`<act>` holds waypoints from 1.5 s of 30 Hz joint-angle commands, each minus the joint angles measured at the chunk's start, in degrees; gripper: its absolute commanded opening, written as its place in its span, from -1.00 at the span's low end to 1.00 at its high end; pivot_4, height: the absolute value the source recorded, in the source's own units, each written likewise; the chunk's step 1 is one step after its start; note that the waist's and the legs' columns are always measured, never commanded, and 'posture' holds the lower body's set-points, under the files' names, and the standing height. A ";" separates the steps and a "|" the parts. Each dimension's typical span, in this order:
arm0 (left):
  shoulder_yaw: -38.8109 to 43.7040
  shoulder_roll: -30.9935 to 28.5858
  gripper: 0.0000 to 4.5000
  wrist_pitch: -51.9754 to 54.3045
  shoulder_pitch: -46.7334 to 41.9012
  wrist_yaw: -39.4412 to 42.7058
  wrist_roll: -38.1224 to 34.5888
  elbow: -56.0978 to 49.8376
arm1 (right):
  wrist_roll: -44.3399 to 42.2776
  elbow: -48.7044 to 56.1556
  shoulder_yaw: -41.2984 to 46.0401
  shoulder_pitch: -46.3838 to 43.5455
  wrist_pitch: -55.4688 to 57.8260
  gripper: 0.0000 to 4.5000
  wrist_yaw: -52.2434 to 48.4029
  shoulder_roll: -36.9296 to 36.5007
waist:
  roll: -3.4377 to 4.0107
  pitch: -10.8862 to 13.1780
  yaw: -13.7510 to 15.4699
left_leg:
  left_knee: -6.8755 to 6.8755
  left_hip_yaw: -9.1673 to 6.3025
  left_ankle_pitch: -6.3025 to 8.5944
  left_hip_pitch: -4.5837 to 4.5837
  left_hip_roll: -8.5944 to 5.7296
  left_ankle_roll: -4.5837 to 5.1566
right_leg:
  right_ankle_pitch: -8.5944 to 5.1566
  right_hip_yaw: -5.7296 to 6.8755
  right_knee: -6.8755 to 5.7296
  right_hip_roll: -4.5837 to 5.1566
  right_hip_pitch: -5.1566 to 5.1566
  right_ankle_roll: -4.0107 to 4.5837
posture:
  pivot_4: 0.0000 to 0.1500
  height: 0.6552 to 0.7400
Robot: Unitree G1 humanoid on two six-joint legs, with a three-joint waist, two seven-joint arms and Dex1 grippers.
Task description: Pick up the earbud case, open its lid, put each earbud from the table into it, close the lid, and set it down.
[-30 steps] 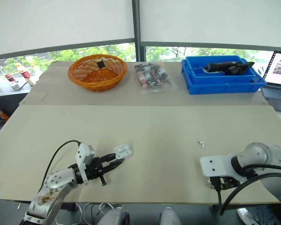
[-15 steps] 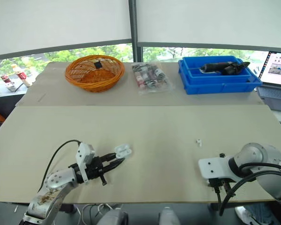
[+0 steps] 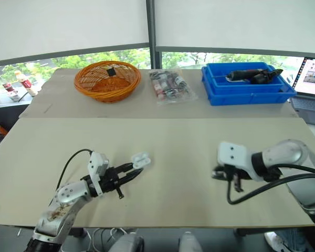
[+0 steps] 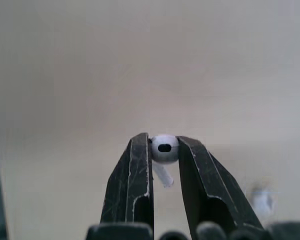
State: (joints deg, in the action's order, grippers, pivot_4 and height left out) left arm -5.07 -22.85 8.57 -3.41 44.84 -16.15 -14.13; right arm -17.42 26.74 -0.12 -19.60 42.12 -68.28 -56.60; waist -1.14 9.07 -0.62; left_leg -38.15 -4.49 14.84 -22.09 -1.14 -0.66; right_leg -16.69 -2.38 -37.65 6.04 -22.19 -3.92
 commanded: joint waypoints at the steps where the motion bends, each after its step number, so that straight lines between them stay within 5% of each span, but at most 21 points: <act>1: 0.33 2.24 -0.73 -1.29 -3.41 -1.39 -1.37 0.31 | -10.28 5.34 5.65 -5.55 13.54 -0.84 11.91 11.72 | -0.02 0.01 -0.03 | -0.02 -0.02 0.00 -0.01 0.00 0.00 | 0.00 0.00 -0.02 -0.01 -0.01 0.00 | 1.00 1.00; 8: -0.39 6.61 -0.73 -0.39 -8.63 -3.00 -2.04 2.58 | -17.20 8.96 9.47 -10.42 18.55 -0.84 36.44 40.80 | -0.03 0.01 0.21 | -0.15 -0.13 -0.02 -0.20 -0.13 -0.04 | 0.00 0.01 -0.31 0.08 -0.27 0.00 | 1.00 1.00; 14: -0.34 8.60 -0.73 0.34 -10.93 -4.36 -2.51 3.92 | -16.71 9.03 5.93 -6.89 15.09 -0.84 45.88 50.08 | -0.01 0.00 -0.13 | -0.15 -0.13 -0.04 -0.17 -0.17 -0.07 | 0.00 0.00 -0.40 0.09 -0.34 0.00 | 1.00 1.00; 45: -1.26 9.63 -0.73 1.68 -13.24 -4.20 -2.64 4.30 | -5.68 2.03 -9.29 4.33 -3.05 -0.84 50.17 49.14 | -0.01 0.00 -0.52 | -0.12 -0.10 -0.05 -0.18 -0.16 -0.09 | 0.00 -0.03 -0.42 0.05 -0.42 0.00 | 1.00 1.00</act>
State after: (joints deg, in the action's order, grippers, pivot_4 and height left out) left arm -6.50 -13.69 11.30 -15.30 40.72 -18.00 -7.93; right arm -23.92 28.99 -8.18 -15.92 39.37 -18.37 -7.15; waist -1.15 9.07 -1.14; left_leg -38.27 -4.59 14.79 -22.27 -1.30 -0.75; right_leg -16.69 -2.41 -38.06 6.09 -22.61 -3.92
